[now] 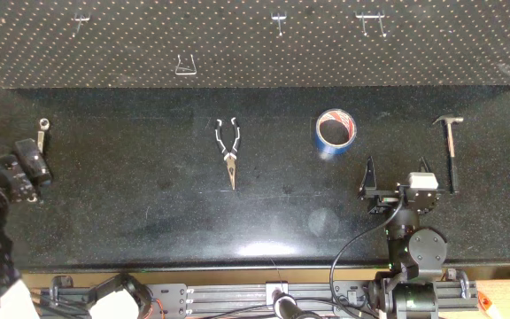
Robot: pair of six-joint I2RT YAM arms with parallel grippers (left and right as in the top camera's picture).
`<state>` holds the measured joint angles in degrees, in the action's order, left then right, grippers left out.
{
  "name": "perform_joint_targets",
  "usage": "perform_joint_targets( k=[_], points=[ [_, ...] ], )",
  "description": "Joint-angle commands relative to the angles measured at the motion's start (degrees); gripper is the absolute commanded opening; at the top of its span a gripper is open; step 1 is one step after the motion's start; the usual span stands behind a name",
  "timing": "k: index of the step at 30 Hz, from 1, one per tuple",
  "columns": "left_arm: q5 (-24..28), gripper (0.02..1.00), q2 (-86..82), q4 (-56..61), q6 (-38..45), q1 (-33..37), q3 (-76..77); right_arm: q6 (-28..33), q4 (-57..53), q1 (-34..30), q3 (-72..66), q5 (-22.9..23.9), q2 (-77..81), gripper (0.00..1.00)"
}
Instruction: Place Tools Onto Pegboard
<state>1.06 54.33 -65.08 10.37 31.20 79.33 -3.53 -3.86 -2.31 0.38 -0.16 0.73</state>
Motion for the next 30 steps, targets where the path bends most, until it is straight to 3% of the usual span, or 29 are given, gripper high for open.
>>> perform_joint_targets(
  k=[1, 12, 20, 25, 30],
  points=[
    [5.0, 0.993, 0.4, -1.2, 8.7, 6.3, 1.0, 0.8, -0.3, -0.3, -0.2, -0.3, -0.6, 1.0],
    [6.5, 0.993, 0.2, -1.8, 8.3, 7.4, 1.0, 0.8, -0.3, -0.3, -0.2, -0.4, -0.6, 1.0],
    [4.6, 0.993, 0.5, -1.7, 8.4, 7.4, 1.0, 0.8, -0.3, -0.3, -0.2, -0.3, -0.6, 1.0],
    [1.9, 0.993, 3.7, -4.8, 18.2, 7.5, 1.0, 0.8, -0.3, -0.3, -0.2, -0.3, -0.6, 1.0],
    [4.0, 0.993, 9.6, -4.8, 19.5, 16.1, 1.0, 0.8, -0.3, -0.3, -0.2, -0.3, -0.6, 1.0]
  ],
)
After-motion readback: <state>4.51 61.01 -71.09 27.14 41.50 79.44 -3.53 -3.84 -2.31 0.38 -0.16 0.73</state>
